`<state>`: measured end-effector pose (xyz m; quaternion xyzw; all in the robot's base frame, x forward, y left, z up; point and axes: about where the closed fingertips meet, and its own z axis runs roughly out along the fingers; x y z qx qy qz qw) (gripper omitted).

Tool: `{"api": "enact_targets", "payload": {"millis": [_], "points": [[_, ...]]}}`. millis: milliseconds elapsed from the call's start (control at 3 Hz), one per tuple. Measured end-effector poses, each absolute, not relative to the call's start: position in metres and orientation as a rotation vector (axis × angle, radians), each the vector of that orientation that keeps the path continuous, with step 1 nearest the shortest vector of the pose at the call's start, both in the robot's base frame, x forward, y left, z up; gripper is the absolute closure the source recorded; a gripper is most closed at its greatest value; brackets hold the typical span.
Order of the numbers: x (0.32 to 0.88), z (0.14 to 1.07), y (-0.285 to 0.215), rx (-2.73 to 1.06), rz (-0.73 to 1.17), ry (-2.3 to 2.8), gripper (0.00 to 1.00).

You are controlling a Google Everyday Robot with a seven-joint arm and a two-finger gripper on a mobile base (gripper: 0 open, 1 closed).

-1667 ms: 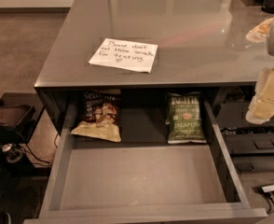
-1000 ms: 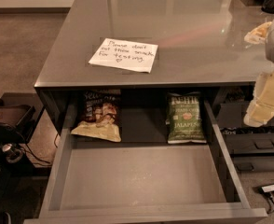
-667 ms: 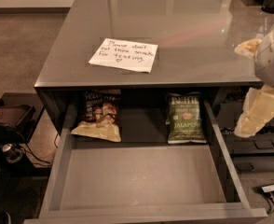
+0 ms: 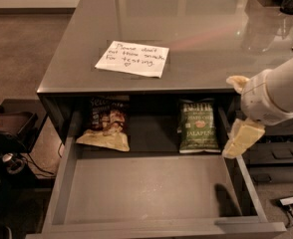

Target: Pick green jalapeno chip bag from top drawer and place on counter

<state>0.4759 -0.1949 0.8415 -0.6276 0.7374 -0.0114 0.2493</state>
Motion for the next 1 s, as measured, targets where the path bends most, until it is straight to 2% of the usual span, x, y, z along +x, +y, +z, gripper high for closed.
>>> {"api": "enact_targets", "payload": {"millis": [667, 1000], "points": [[0.499, 0.715, -0.183, -1.726, 0.170, 2.088, 0.00], [0.499, 0.715, -0.183, -1.726, 0.170, 2.088, 0.00]]}}
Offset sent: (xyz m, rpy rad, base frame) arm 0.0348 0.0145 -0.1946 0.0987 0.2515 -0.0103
